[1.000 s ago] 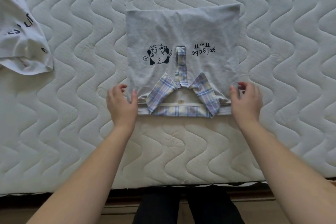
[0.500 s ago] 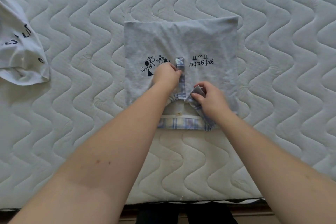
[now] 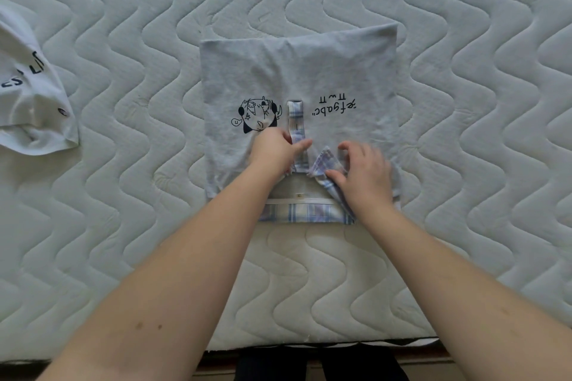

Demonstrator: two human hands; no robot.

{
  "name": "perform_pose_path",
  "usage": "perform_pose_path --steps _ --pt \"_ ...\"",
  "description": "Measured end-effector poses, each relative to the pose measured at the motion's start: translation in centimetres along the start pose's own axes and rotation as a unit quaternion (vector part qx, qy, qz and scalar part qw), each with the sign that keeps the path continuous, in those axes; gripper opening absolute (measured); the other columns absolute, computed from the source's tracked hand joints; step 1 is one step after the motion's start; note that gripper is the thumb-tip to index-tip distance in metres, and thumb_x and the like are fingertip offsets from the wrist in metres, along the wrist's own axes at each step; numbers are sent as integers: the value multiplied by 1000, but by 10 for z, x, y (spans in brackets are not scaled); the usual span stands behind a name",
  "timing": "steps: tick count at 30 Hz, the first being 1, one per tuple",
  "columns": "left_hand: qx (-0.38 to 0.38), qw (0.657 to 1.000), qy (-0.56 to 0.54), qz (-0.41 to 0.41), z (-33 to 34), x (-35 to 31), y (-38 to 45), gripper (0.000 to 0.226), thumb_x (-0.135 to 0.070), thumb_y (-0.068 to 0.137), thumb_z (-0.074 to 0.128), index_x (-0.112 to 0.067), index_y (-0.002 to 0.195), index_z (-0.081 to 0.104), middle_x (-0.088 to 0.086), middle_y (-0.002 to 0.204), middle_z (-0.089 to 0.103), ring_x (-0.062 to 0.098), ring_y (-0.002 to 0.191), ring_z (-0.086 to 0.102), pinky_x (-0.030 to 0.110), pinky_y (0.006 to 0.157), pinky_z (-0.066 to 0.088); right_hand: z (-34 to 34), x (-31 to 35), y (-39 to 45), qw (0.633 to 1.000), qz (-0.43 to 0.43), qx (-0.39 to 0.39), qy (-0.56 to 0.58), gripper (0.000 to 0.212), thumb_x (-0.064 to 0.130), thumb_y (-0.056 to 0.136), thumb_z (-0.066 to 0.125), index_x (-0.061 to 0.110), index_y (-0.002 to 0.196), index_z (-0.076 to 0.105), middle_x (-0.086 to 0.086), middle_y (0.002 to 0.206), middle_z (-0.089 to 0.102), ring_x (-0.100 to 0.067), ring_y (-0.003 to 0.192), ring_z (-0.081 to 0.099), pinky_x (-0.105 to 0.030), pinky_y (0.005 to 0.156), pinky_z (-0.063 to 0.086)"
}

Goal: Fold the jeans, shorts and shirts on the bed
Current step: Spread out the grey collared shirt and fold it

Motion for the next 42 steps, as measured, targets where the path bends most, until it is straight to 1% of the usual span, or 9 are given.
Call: perform_pose_path --steps 4,9,14,17,20,25,29,37,42 --pt "5 998 56 -5 2 7 -9 29 -36 85 74 -9 83 64 10 83 70 25 78 66 36 72 56 -6 -10 -6 996 16 -40 -74 64 53 77 71 25 131 51 -5 125 50 -28 113 42 -36 89 26" --pt "-121 990 20 67 -1 9 -22 23 -27 85 72 -18 92 53 0 93 57 19 81 53 32 71 45 -27 -50 -15 987 107 -118 23 60 42 82 72 19 132 50 -11 131 48 -32 119 43 -41 96 32" --pt "-142 978 -90 124 6 12 -35 13 -23 88 67 -20 95 57 0 91 59 14 76 56 26 67 44 -22 -88 -22 963 194 -32 187 40 33 89 68 7 118 55 -14 109 65 -31 101 60 -30 80 40" --pt "-151 972 -13 179 12 10 -46 19 -30 89 68 -18 102 59 -4 95 55 12 79 51 27 70 45 -19 -98 -26 969 193 38 150 33 38 87 69 9 102 65 -10 96 70 -30 92 64 -33 73 43" --pt "-117 957 95 249 32 -2 -56 34 -42 89 66 -15 110 62 -3 102 56 13 91 51 29 80 42 -18 -106 -30 971 192 84 117 40 44 86 68 5 80 67 -10 73 66 -31 78 63 -33 60 35" --pt "-27 994 51 88 51 1 -42 16 -28 91 67 -19 104 64 -1 104 64 19 97 61 34 84 49 -17 -111 -28 967 190 106 135 42 41 86 70 13 61 51 -4 60 51 -26 67 52 -34 56 27" --pt "-11 993 83 84 55 -4 -32 10 -17 90 67 -22 92 58 3 100 63 20 87 57 29 75 42 -9 -109 -26 970 173 114 130 34 36 90 66 16 69 49 -8 74 55 -23 72 51 -30 62 28" --pt "-4 992 118 45 53 -16 -33 17 -11 83 73 -17 87 58 4 95 63 25 90 60 39 81 52 -9 -117 -18 959 181 178 125 32 37 90 67 5 93 65 -16 91 66 -32 90 62 -30 66 34" --pt "14 987 159 29 48 -26 -27 18 -9 79 76 -16 81 60 1 89 64 21 83 59 31 66 42 -6 -119 -18 960 189 171 115 29 37 89 68 9 85 63 -12 82 61 -29 85 60 -29 64 31"
Point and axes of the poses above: each hand's wrist, its own y-axis towards the middle knuckle, its own z-axis out of the palm, x = y × z, the point moved 4 cm from there along y, towards the middle knuckle
